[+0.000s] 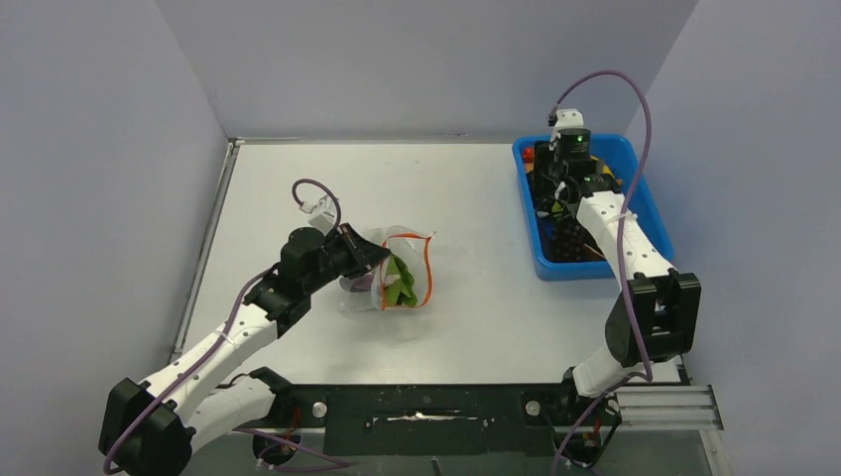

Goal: Place the food in the zip-top bag and seal the zipper
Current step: Pick up the fake fish from the bin.

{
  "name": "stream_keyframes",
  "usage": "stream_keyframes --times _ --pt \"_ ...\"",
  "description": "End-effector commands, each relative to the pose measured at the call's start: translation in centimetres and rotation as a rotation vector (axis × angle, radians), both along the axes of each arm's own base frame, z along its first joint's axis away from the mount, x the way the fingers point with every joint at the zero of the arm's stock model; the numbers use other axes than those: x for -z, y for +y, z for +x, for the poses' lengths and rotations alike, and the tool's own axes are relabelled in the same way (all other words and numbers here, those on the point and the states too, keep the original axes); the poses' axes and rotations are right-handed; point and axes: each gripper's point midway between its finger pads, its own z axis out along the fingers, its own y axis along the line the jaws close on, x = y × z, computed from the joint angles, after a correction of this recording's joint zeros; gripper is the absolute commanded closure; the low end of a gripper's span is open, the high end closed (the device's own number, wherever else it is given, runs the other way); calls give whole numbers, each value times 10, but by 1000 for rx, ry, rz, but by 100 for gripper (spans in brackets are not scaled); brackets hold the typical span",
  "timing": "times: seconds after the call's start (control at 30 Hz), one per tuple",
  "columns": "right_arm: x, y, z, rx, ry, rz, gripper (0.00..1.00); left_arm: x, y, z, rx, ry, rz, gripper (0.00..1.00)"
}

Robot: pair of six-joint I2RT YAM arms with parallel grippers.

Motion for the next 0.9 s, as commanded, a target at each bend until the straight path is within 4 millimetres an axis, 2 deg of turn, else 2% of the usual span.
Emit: stream_keyframes --times 0.0,0.17,0.3,0.73,0.87 --pt "-17 -50 16 154 -39 -93 47 -34 -6 3 27 -94 -28 100" --pt "2 -108 15 336 47 -283 47 -36 -7 2 33 -100 -30 100" --pt "15 -134 13 397 95 -323 47 -37 -6 0 36 -102 -9 100" --pt "50 -165 -4 441 204 -348 47 -32 -8 0 35 -79 -16 100" --pt "62 -166 -5 420 228 -322 47 -30 -8 2 30 -71 -20 100"
